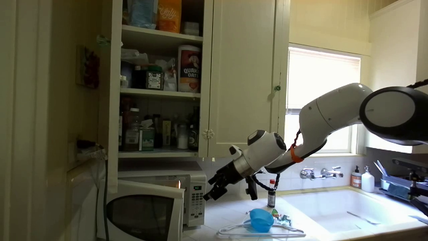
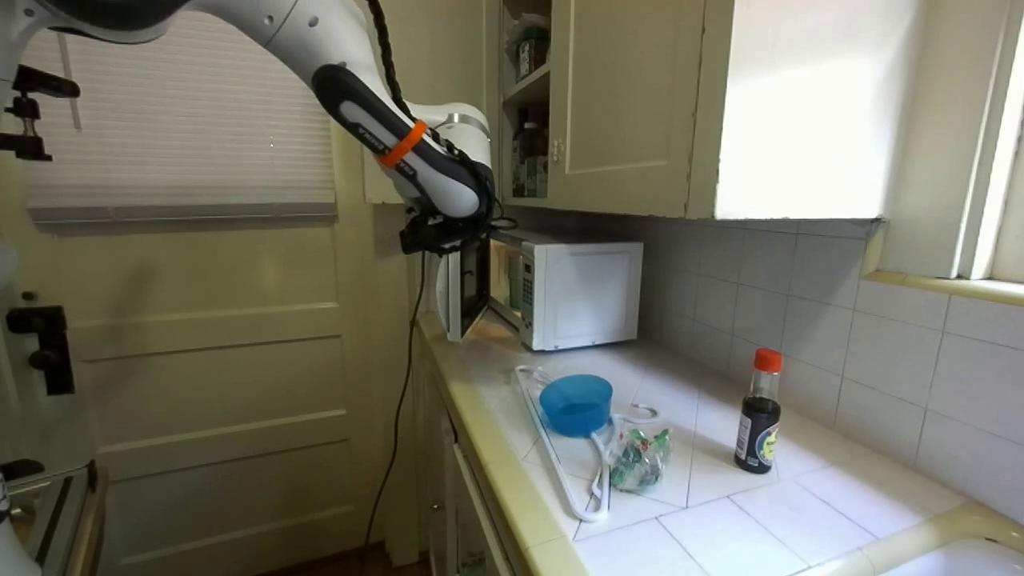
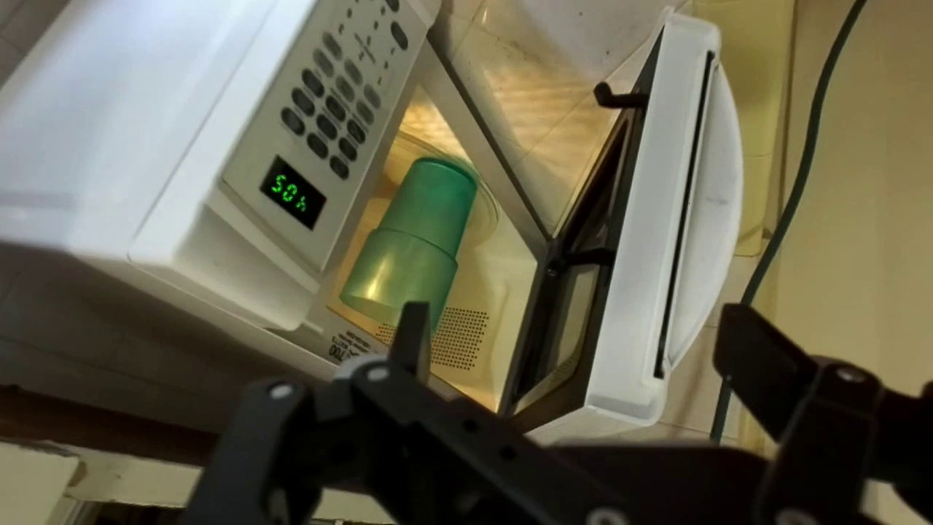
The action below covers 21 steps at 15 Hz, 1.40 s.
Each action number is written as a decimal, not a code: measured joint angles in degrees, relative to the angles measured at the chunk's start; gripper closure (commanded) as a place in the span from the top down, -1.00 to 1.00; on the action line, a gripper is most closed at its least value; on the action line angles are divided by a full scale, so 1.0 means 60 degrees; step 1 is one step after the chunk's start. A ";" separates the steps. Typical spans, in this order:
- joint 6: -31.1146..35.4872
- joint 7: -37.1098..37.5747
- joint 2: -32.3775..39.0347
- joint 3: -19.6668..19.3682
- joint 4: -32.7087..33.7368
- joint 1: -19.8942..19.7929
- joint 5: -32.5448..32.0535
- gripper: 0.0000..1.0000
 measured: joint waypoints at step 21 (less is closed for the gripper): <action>0.5873 -0.0253 0.3811 0.0499 0.4442 0.2268 -0.0184 1.00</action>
